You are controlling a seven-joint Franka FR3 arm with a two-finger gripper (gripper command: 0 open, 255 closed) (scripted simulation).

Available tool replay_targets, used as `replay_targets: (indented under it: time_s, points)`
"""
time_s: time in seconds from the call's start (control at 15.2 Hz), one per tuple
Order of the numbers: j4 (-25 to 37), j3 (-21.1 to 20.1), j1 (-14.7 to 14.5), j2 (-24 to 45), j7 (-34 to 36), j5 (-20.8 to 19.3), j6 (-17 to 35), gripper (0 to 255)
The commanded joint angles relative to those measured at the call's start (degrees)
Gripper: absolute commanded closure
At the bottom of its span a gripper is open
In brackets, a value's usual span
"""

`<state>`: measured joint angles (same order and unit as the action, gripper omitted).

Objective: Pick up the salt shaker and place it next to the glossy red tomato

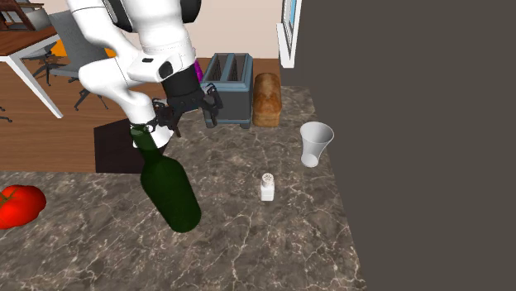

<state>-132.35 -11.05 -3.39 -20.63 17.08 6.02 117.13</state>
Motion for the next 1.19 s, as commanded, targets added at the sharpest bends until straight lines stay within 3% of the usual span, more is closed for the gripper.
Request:
replay_targets:
  time_s: [0.0,0.46,0.86,1.12]
  points:
    - [2.0,-1.7,-0.2,4.5,1.9,-1.1,2.9,0]
    - [11.2,-6.2,-1.2,19.2,9.9,-8.0,9.0,0]
    - [22.1,-7.5,-4.2,32.6,17.1,-16.4,10.8,0]
    - [21.7,-7.1,-4.4,34.1,17.7,-17.2,12.7,0]
